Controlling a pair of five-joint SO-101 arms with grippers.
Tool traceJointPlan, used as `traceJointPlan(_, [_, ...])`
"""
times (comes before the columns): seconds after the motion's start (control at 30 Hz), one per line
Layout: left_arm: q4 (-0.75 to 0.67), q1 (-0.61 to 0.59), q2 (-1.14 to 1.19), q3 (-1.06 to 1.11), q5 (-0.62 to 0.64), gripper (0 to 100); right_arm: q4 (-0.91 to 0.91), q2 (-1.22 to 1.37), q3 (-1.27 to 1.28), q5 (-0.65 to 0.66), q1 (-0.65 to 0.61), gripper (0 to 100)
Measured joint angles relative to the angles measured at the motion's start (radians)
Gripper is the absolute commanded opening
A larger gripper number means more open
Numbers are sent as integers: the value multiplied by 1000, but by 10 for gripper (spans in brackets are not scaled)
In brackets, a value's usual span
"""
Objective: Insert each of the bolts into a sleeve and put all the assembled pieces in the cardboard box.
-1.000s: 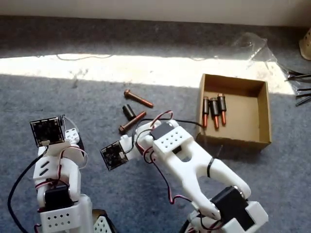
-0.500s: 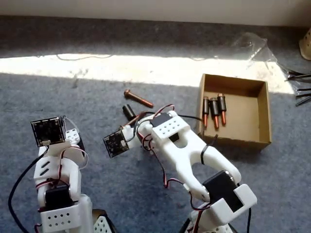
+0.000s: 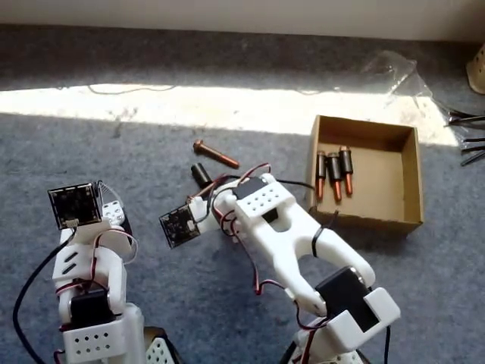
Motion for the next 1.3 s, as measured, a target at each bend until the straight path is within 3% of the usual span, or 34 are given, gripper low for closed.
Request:
traceJointPlan(0.13, [0,0,0,0,0,34,0,0,0,0,-23,114])
traceJointPlan(0.3, [0,0,0,0,0,34,0,0,0,0,-26,40])
traceJointPlan(0.83, [0,0,0,0,0,34,-9,-2,11,-20,0,34])
traceJointPlan(1.13, [0,0,0,0,0,34,-9,-2,11,-385,18,33])
traceJointPlan(1.3, [0,0,0,0,0,34,-2,0,-17,-683,26,33])
